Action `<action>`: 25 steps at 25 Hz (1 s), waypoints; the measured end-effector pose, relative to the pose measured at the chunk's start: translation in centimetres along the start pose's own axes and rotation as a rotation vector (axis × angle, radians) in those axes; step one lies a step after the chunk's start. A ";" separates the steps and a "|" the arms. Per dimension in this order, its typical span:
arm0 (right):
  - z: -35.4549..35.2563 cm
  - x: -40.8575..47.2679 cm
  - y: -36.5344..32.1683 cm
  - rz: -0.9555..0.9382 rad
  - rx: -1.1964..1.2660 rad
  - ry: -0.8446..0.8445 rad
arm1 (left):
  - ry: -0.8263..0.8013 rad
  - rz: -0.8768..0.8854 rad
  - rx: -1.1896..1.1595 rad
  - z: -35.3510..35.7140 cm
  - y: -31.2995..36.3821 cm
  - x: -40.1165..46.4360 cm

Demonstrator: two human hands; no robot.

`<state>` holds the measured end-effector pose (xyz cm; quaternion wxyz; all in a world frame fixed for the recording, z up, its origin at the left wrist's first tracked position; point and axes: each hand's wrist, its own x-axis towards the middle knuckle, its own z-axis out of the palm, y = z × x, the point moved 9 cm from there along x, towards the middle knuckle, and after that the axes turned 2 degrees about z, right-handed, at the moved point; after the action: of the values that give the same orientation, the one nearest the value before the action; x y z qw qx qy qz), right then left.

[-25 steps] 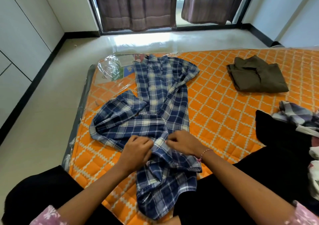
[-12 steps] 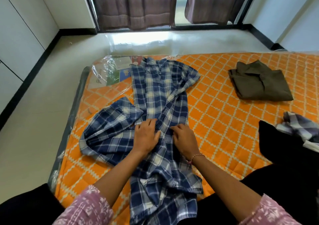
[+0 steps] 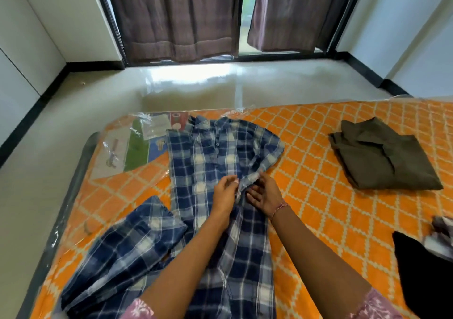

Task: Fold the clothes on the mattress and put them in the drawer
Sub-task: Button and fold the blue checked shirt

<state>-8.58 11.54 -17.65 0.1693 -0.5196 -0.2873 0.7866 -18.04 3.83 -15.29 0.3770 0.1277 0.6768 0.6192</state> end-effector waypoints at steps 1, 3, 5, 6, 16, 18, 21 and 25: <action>0.5 1.2 -0.9 -0.010 0.095 -0.002 | -0.035 -0.055 -0.112 0.3 0.0 1.3; 1.5 3.4 -2.9 -0.034 0.252 -0.022 | -0.096 -0.111 -0.228 0.7 0.5 3.7; 2.9 5.4 -4.8 -0.057 0.287 -0.065 | -0.161 -0.170 -0.310 1.2 0.9 6.0; 3.6 6.2 -5.6 -0.072 0.240 -0.081 | -0.203 -0.198 -0.333 1.6 0.8 6.7; 6.9 12.3 -12.3 -0.311 -0.760 0.296 | -0.344 -0.336 -0.387 3.3 -0.4 11.7; 8.1 11.5 -13.4 -0.446 -0.928 0.390 | -0.316 -0.310 -0.428 3.3 -0.3 12.6; 9.8 10.8 -12.6 -0.570 -1.415 0.489 | -0.194 -0.285 -0.511 3.1 0.3 13.7; 10.2 9.5 -13.4 -0.742 -1.396 0.475 | -0.172 -0.262 -0.561 3.4 0.8 13.7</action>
<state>-22.18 24.50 -13.07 0.1126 -0.5292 -0.8195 0.1891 -25.34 15.29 -19.22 0.5299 -0.0173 0.4561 0.7148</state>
